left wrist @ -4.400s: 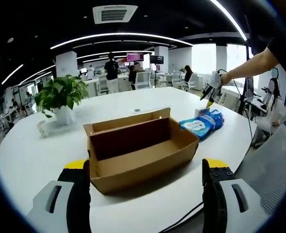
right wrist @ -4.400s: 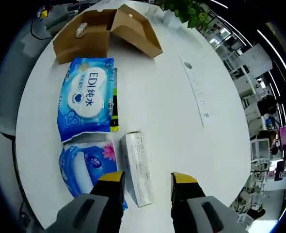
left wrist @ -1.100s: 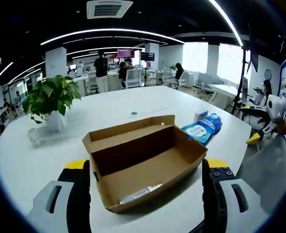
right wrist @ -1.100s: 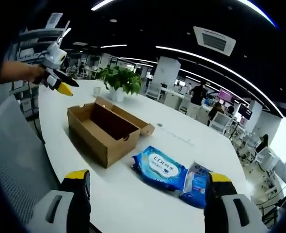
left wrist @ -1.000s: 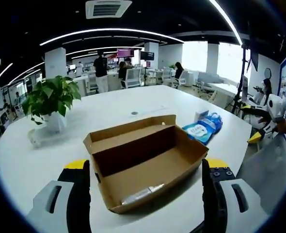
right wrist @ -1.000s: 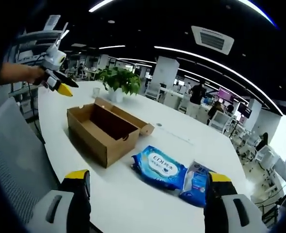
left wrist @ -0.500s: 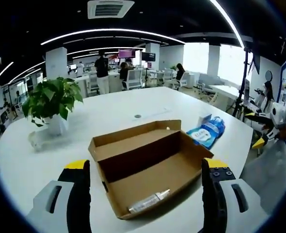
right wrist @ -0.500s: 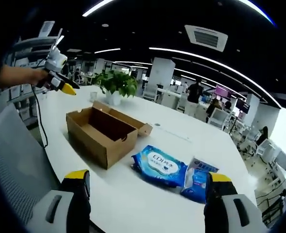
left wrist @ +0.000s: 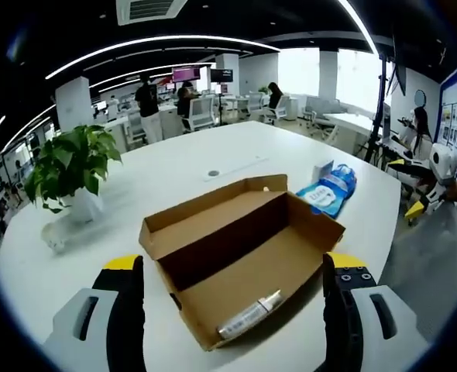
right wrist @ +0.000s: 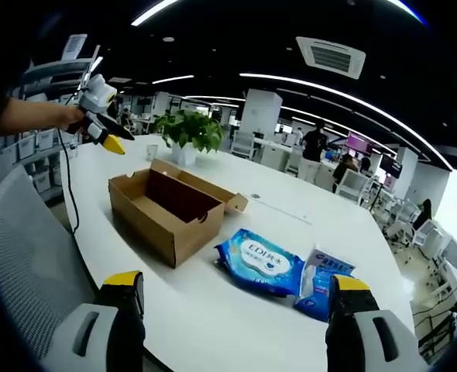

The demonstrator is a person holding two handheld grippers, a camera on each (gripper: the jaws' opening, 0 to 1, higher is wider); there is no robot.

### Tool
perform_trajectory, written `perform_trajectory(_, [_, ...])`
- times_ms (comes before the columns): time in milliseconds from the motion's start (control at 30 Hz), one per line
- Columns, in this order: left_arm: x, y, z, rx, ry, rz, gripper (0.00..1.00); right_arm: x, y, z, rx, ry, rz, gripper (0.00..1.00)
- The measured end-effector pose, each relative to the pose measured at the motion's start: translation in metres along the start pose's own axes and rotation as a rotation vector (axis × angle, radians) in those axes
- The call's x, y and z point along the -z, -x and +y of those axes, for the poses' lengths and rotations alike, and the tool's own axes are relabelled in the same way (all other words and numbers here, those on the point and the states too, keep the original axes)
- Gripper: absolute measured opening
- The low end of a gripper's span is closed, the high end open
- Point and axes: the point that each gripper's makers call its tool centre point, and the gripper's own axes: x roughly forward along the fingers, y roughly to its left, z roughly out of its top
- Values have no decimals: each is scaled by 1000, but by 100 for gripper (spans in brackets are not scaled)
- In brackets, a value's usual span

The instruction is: Operate the shoe box by opening the lid, removing the specified soft item, and placing it in the target area until the item is outside and the box remains undamaged.

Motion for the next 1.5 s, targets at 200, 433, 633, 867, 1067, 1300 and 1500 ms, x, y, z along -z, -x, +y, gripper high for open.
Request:
perform_trajectory(200, [-5, -6, 4, 22, -67, 44, 94, 2, 1, 0, 2, 2, 12, 98])
perform_trajectory(433, [-7, -14, 4, 59, -158, 87, 87, 3, 0, 3, -8, 12, 16, 98])
perform_trajectory(633, [3, -23, 6, 111, -228, 169, 86, 4, 0, 3, -8, 10, 17, 97])
perform_trajectory(867, [26, -35, 0, 214, -367, 311, 79, 3, 0, 2, -3, 13, 11, 94])
perform_trajectory(1067, [38, -47, -9, 291, -407, 397, 80, 4, 0, 3, -9, 10, 17, 94])
perform_trajectory(1300, [49, -57, -14, 340, -464, 472, 80, 6, -2, 3, -19, -5, 22, 94])
perform_trajectory(1500, [57, -66, -12, 374, -505, 511, 79, 7, -4, 4, -27, -18, 28, 94])
